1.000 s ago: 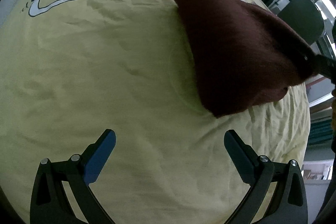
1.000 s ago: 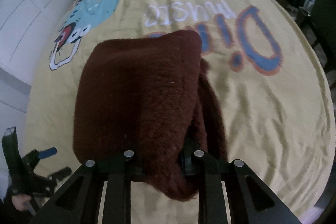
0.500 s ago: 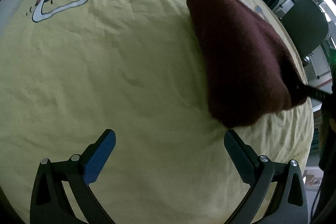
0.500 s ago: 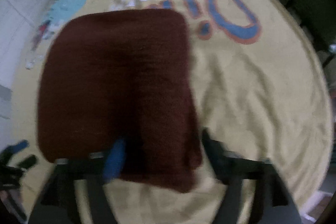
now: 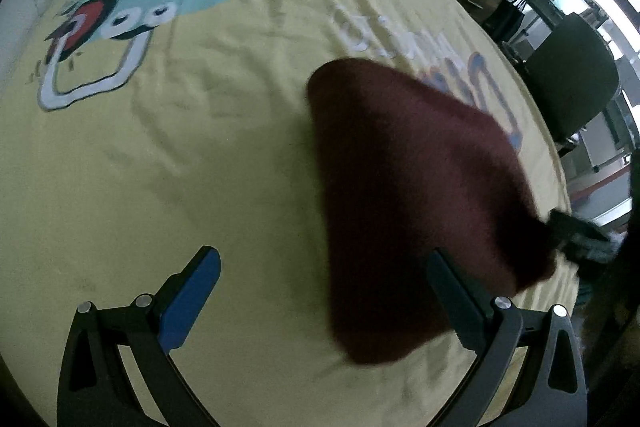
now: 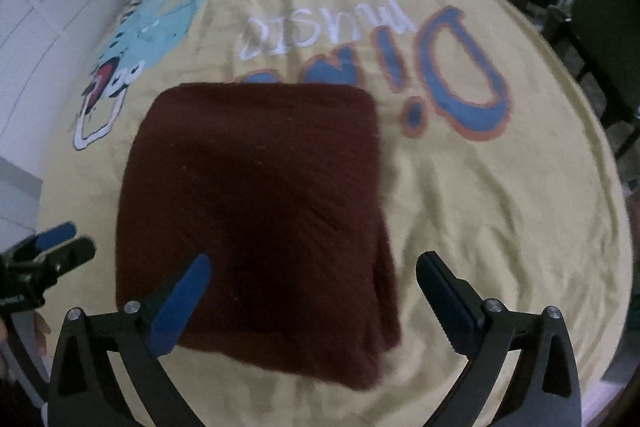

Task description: Fold small clothes

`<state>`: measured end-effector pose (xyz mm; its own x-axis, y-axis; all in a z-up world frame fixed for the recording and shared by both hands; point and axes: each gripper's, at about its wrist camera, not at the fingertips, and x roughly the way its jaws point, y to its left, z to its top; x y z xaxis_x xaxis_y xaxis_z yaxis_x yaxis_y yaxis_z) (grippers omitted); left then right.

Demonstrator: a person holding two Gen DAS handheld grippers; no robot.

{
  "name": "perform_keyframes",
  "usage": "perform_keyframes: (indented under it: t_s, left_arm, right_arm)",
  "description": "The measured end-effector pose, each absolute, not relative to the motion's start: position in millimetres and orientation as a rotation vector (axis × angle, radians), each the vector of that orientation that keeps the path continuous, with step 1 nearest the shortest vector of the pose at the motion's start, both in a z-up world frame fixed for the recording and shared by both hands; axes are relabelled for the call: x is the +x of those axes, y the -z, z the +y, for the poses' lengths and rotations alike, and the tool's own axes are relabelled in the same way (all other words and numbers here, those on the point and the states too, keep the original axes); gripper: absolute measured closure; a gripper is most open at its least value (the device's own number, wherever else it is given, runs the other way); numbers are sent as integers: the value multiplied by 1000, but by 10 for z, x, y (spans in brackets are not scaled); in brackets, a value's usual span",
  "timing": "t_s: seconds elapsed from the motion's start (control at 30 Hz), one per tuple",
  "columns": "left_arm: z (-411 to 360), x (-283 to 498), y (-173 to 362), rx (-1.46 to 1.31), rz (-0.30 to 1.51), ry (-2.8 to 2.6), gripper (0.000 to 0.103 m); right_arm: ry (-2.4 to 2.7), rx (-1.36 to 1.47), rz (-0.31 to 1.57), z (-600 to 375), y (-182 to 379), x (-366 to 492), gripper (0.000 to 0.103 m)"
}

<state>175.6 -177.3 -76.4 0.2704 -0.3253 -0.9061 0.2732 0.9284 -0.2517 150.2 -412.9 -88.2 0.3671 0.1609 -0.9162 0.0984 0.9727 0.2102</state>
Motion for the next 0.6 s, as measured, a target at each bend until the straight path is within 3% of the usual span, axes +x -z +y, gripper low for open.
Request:
perform_keyframes:
  t_s: [0.37, 0.6]
  left_arm:
    - [-2277, 2070, 1402, -42, 1397, 408, 2]
    - [-2386, 1996, 1603, 61, 1355, 387, 0]
  right_arm:
    - [-55, 306, 1284, -4225, 1509, 1637, 0]
    - [-103, 378, 1291, -4312, 1728, 1618, 1]
